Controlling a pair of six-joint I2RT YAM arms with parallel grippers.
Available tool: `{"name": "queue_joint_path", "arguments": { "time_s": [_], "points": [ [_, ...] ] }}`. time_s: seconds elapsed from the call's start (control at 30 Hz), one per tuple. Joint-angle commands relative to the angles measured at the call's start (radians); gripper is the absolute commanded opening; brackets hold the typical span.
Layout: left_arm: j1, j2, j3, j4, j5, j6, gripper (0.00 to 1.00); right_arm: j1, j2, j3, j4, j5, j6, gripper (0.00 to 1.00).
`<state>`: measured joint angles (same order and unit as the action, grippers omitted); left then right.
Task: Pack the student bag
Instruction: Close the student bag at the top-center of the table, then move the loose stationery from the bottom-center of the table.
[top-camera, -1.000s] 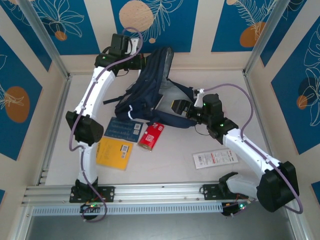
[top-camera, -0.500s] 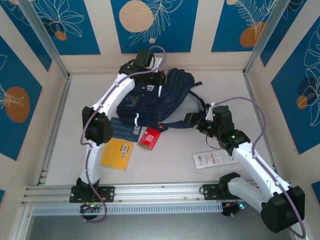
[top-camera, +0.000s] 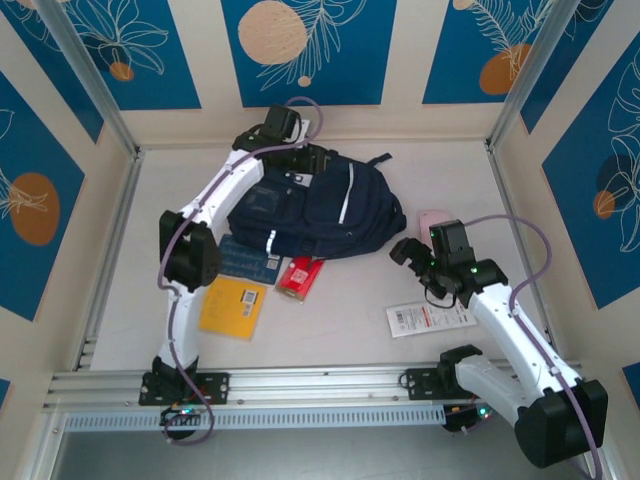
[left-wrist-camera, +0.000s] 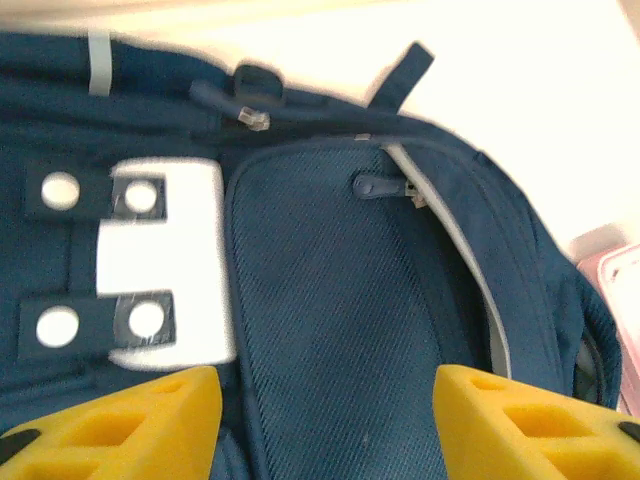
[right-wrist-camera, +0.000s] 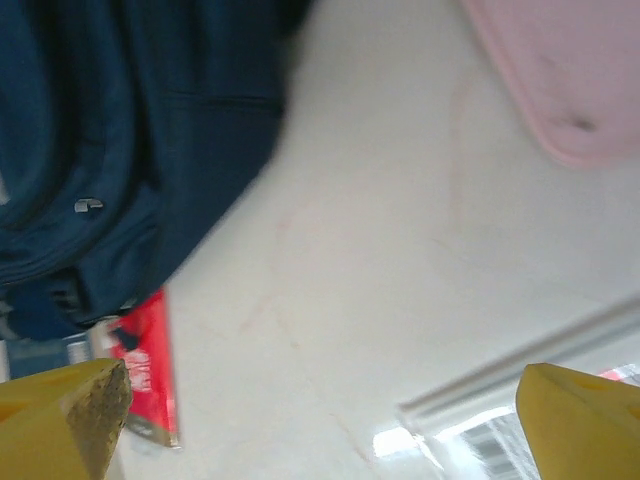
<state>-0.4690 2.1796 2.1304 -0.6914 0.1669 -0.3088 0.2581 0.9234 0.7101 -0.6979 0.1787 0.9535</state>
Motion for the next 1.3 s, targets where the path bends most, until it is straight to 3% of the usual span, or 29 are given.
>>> {"name": "queue_joint_path", "arguments": {
  "time_s": [0.0,0.07,0.13,0.27,0.47,0.57,0.77,1.07,1.17,1.27],
  "points": [
    [-0.001,-0.19,-0.184,0.094,0.014,-0.074,0.64,-0.033,0.05,-0.036,-0.156,0.062,0.094,0.99],
    [-0.018,-0.309,-0.314,0.12,-0.104,-0.118,0.68,-0.071,0.1,-0.05,-0.167,0.05,0.087,0.99],
    [-0.037,-0.43,-0.462,0.198,-0.138,-0.172,0.7,-0.1,0.132,-0.073,-0.153,0.032,0.092,0.99],
    [-0.11,-0.599,-0.666,0.273,-0.082,-0.22,0.71,-0.14,0.178,-0.121,-0.088,0.003,0.097,0.94],
    [-0.294,-0.744,-0.938,0.36,-0.036,-0.27,0.71,-0.164,0.281,-0.127,0.044,-0.07,0.046,0.91],
    [-0.356,-0.761,-1.057,0.412,0.026,-0.293,0.71,-0.162,0.332,-0.135,0.104,-0.128,0.036,0.9],
    [-0.41,-0.766,-1.196,0.506,0.019,-0.33,0.71,-0.13,0.36,-0.139,0.144,-0.212,0.033,0.88],
    [-0.426,-0.696,-1.217,0.536,0.048,-0.352,0.71,0.103,0.326,-0.121,0.243,-0.24,0.166,0.85],
    [-0.428,-0.677,-1.228,0.55,0.054,-0.357,0.71,0.147,0.348,-0.109,0.312,-0.288,0.173,0.84],
    [-0.429,-0.659,-1.227,0.549,0.06,-0.345,0.71,0.158,0.332,-0.075,0.264,-0.271,0.125,0.85]
  ]
}}
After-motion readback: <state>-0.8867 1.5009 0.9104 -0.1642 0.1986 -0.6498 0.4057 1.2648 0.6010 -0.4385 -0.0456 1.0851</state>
